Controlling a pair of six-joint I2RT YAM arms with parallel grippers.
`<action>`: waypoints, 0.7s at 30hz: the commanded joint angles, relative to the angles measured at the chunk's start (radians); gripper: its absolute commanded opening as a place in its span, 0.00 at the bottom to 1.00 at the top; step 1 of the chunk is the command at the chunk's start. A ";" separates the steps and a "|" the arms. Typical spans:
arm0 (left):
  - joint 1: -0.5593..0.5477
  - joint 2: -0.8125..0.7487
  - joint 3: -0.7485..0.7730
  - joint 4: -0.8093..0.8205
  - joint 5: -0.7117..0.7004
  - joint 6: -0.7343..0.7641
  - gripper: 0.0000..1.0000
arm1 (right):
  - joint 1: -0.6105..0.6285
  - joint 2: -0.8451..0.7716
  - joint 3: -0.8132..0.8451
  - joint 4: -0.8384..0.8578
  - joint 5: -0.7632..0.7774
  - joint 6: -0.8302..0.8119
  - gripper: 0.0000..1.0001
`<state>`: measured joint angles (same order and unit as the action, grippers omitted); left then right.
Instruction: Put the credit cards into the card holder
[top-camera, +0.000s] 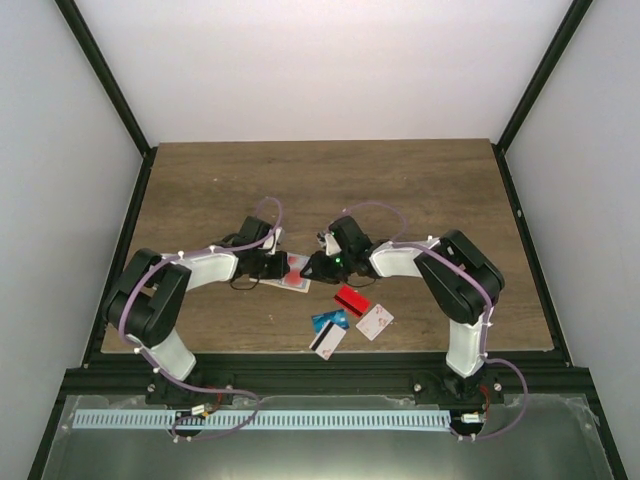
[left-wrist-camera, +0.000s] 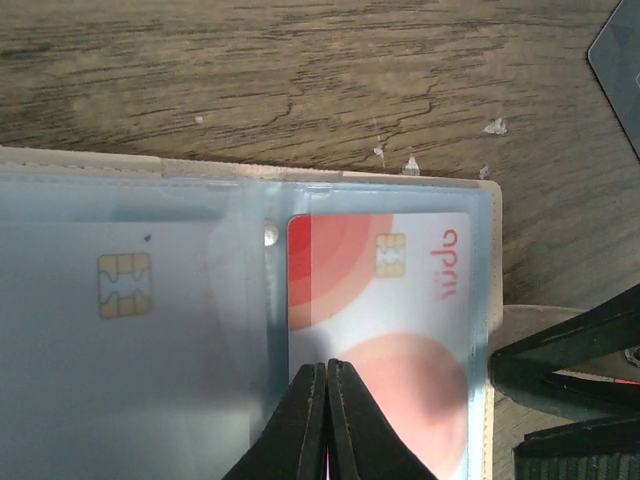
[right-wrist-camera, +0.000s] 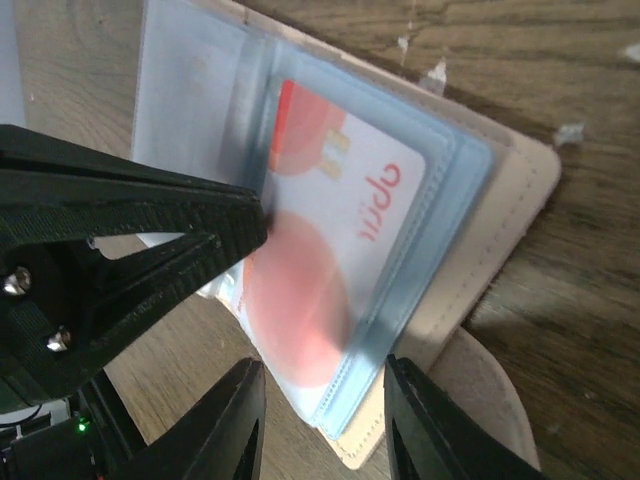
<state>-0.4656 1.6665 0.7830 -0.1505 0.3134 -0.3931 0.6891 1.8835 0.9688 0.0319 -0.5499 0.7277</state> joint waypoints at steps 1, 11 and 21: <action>-0.003 0.029 -0.038 -0.015 -0.058 -0.003 0.04 | -0.008 0.023 0.049 0.020 0.001 0.013 0.35; -0.001 -0.013 -0.069 -0.017 -0.105 -0.028 0.04 | -0.010 0.062 0.088 -0.003 0.017 0.022 0.36; 0.000 0.024 -0.083 0.013 -0.075 -0.025 0.04 | -0.010 0.097 0.098 0.040 -0.028 0.043 0.35</action>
<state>-0.4656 1.6478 0.7364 -0.0883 0.2527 -0.4187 0.6838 1.9499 1.0454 0.0616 -0.5716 0.7570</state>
